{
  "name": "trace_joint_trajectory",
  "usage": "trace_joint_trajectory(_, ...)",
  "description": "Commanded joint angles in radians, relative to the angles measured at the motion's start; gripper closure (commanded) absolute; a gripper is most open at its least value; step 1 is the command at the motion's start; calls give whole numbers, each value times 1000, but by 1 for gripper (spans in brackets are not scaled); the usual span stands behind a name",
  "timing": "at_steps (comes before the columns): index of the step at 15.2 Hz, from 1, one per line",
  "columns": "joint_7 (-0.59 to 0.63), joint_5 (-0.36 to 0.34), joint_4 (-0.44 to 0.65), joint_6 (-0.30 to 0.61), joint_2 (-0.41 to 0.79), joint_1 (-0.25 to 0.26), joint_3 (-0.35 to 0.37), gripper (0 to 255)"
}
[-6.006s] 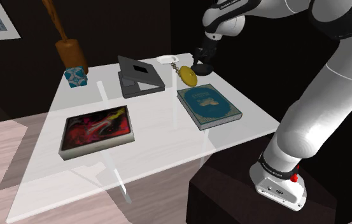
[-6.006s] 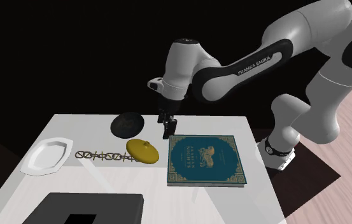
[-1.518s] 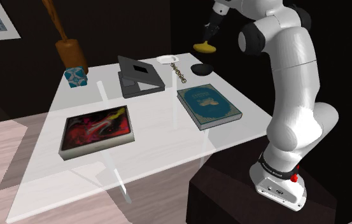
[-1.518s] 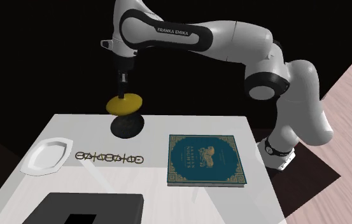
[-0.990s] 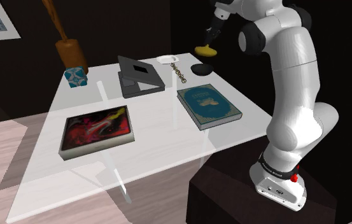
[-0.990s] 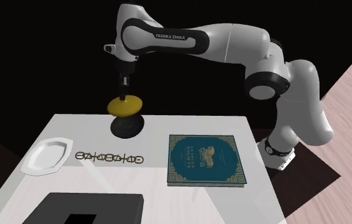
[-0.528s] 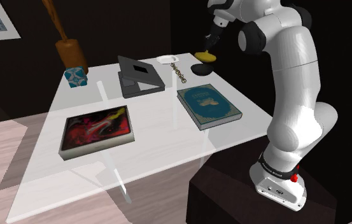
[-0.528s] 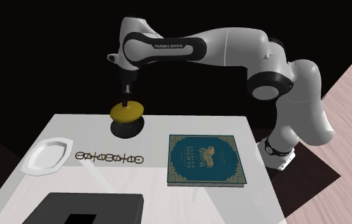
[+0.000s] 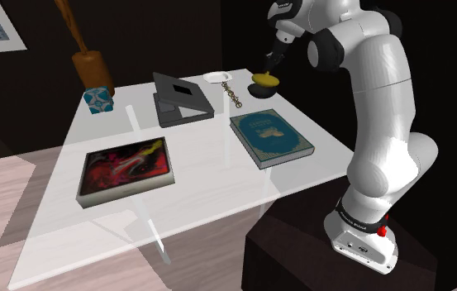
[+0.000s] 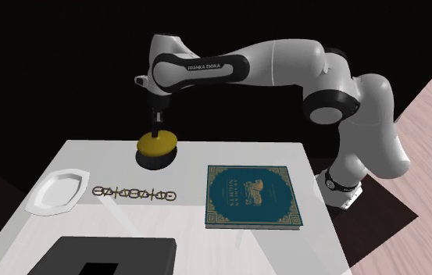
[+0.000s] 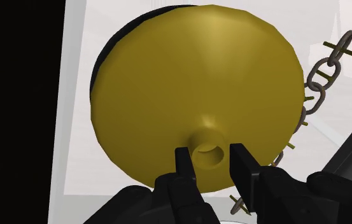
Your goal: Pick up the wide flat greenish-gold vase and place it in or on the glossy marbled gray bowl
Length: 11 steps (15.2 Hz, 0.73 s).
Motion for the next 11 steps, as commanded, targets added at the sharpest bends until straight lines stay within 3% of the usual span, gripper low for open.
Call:
trace_joint_trajectory(1,-1,2,-5,2,3,-2,0,255)
trace_joint_trajectory(6,0,1,-5,2,3,-3,0,255)
trace_joint_trajectory(7,-1,1,-5,2,2,-3,0,0)
trace_joint_trajectory(11,0,2,0,0,6,-4,1,0)
